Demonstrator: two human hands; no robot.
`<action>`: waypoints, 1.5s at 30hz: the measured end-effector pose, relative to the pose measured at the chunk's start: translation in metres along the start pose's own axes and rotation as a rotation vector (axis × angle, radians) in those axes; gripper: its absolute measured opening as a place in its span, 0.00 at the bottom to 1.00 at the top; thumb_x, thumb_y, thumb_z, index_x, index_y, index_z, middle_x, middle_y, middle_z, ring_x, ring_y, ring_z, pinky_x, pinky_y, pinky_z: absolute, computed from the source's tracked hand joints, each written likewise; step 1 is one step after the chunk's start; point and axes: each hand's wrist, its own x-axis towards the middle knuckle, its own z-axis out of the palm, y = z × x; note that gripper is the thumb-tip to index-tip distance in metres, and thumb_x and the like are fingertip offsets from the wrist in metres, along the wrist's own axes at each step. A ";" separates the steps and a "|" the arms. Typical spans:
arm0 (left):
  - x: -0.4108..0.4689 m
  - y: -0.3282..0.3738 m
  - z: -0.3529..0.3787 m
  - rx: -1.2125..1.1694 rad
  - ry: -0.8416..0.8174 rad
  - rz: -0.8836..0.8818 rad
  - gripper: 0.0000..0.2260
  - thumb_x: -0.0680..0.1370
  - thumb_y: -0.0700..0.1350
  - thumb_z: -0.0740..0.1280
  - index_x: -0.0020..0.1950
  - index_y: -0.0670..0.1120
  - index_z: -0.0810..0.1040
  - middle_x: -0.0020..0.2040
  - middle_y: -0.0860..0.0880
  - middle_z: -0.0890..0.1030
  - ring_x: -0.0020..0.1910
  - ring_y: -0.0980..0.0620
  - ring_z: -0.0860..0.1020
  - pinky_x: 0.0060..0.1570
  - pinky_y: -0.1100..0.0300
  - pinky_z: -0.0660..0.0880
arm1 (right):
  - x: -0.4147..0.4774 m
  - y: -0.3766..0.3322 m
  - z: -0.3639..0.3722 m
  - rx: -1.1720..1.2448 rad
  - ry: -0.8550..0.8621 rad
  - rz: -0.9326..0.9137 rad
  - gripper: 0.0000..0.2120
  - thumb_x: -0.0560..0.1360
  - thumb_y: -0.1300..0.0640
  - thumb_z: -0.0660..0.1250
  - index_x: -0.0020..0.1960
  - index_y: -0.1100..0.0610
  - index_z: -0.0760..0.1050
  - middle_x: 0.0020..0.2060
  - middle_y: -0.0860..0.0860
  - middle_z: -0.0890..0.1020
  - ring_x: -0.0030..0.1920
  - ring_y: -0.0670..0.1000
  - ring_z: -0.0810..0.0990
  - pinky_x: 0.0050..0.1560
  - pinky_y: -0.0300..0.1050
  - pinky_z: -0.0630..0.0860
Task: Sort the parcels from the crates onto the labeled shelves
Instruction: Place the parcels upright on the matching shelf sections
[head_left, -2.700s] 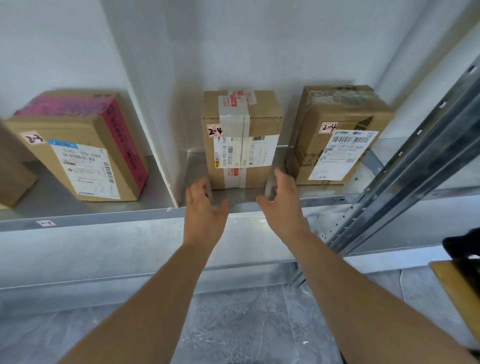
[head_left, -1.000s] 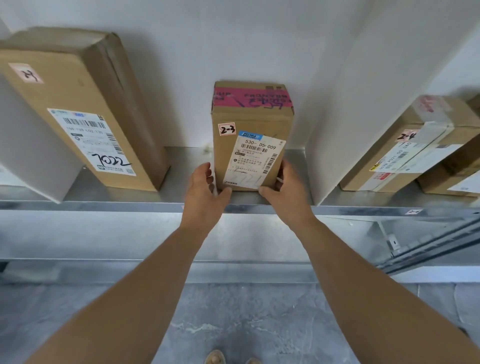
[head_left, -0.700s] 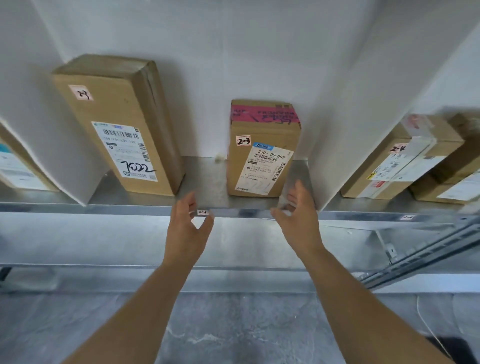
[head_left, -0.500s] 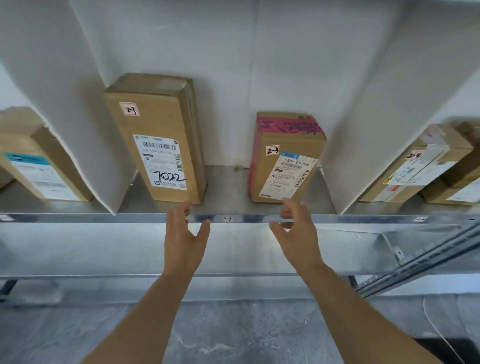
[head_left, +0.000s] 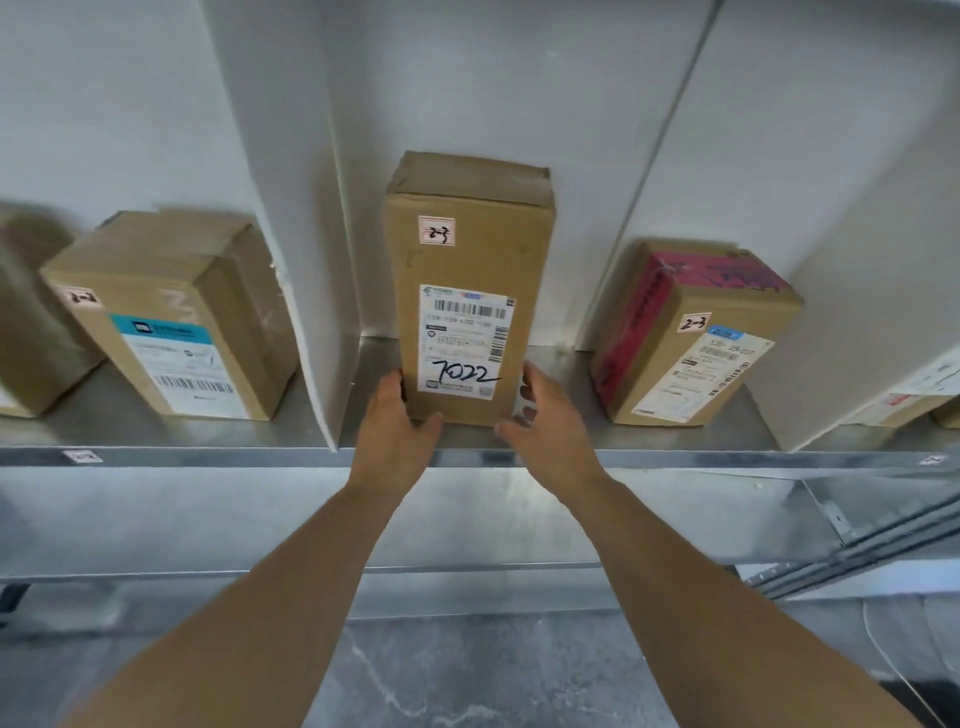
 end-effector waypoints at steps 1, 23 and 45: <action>0.001 -0.001 0.000 -0.010 -0.009 0.002 0.20 0.74 0.37 0.69 0.63 0.46 0.68 0.62 0.47 0.76 0.60 0.47 0.75 0.61 0.47 0.74 | 0.003 0.000 0.004 0.017 0.015 -0.009 0.30 0.71 0.62 0.70 0.70 0.47 0.66 0.65 0.49 0.74 0.63 0.50 0.75 0.64 0.53 0.75; -0.034 -0.007 -0.006 -0.014 0.010 0.038 0.22 0.75 0.39 0.69 0.67 0.48 0.68 0.63 0.49 0.73 0.59 0.50 0.75 0.61 0.51 0.74 | -0.013 0.008 -0.003 -0.017 0.125 0.045 0.30 0.74 0.61 0.69 0.73 0.55 0.64 0.66 0.52 0.69 0.64 0.51 0.72 0.65 0.51 0.73; -0.030 -0.078 -0.222 -0.025 0.219 0.028 0.24 0.77 0.43 0.69 0.71 0.51 0.65 0.68 0.52 0.69 0.65 0.52 0.70 0.63 0.55 0.69 | -0.066 -0.147 0.163 -0.211 -0.073 -0.108 0.28 0.78 0.53 0.67 0.74 0.51 0.60 0.68 0.49 0.67 0.65 0.50 0.72 0.65 0.42 0.72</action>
